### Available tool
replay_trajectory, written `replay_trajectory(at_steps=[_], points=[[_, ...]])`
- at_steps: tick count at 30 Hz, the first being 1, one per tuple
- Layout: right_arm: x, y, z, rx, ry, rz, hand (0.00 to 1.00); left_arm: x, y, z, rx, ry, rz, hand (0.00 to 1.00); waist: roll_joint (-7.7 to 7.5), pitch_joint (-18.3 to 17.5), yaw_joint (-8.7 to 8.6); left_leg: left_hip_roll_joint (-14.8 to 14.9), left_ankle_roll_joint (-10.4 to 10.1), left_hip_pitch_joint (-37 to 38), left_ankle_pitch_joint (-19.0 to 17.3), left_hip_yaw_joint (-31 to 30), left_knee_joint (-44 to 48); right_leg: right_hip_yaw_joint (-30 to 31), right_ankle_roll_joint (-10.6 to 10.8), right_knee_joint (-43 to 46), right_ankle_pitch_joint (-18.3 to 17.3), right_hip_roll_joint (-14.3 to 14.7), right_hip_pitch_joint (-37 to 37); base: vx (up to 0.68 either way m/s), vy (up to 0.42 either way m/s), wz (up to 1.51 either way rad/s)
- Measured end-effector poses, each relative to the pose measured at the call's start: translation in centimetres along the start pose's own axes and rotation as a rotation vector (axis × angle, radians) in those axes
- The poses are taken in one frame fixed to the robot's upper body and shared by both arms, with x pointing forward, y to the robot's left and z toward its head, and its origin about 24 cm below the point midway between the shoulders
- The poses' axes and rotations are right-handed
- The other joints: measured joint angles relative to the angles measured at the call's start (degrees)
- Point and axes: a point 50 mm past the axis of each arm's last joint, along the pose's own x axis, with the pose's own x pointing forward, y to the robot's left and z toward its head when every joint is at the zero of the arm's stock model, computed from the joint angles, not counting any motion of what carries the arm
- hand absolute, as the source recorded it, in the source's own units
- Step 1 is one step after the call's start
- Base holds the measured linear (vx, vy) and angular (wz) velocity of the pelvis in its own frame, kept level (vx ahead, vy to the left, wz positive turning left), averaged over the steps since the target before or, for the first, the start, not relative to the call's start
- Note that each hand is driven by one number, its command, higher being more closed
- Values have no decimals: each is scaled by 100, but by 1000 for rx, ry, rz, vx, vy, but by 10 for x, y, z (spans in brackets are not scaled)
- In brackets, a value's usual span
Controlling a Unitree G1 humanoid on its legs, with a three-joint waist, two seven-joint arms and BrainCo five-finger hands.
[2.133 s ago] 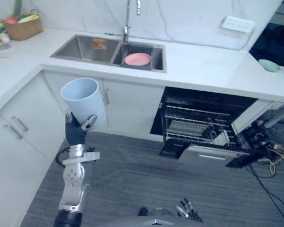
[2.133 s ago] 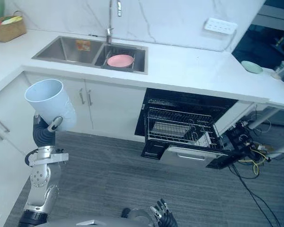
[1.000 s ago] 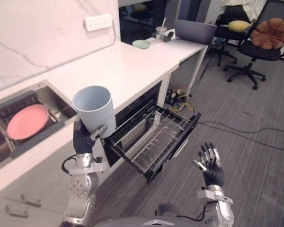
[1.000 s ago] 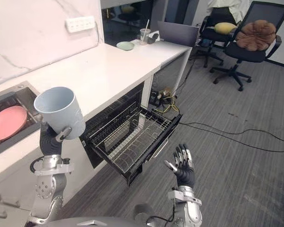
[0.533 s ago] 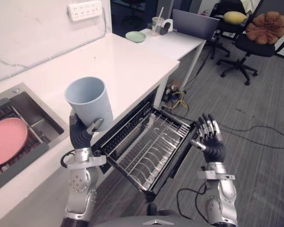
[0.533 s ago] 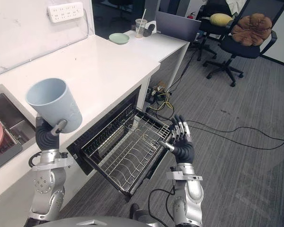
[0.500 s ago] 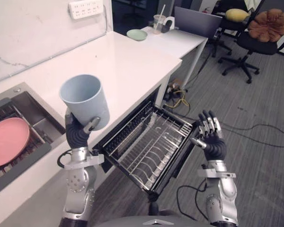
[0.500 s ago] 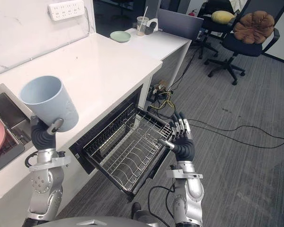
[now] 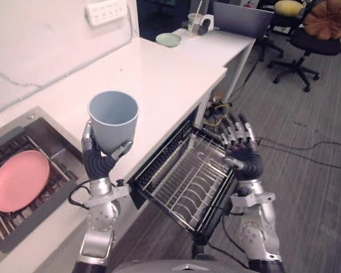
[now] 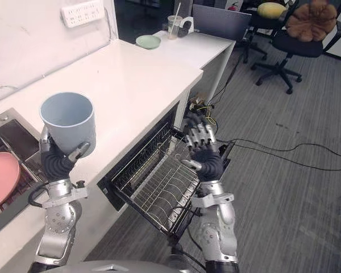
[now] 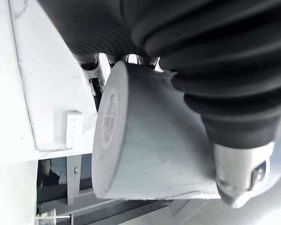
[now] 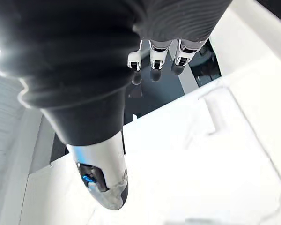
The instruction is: Walk over to the sink, pick up the cup, carry it to the dishwasher, place the cup inside the dishwasher, then close the dishwasher door
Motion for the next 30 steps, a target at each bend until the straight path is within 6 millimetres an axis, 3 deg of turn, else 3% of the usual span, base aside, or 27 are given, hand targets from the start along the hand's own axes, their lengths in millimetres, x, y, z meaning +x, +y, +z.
replay_trajectory(at_steps=[5,12,30], points=[[20,17,4,59,-63,93,0,-2,-9,-13,114,40,-14,100,-79,-48,0,29,0,-37,0,-5,-7,1,1,3,-1,27,-38,0,0,0],[32,36,-2,145,-44,126,0,1,-25,-15,141,28,-51,100,-94,-74,-19,69,-19,23,13,-7,-38,-2,1,-23,0,46,20,-27,-13,0],[37,57,-22,238,57,85,0,-13,-46,-19,128,56,-142,100,-325,-413,-25,34,-59,36,356,8,-492,1,-12,-61,-17,74,-93,-80,-37,-1]])
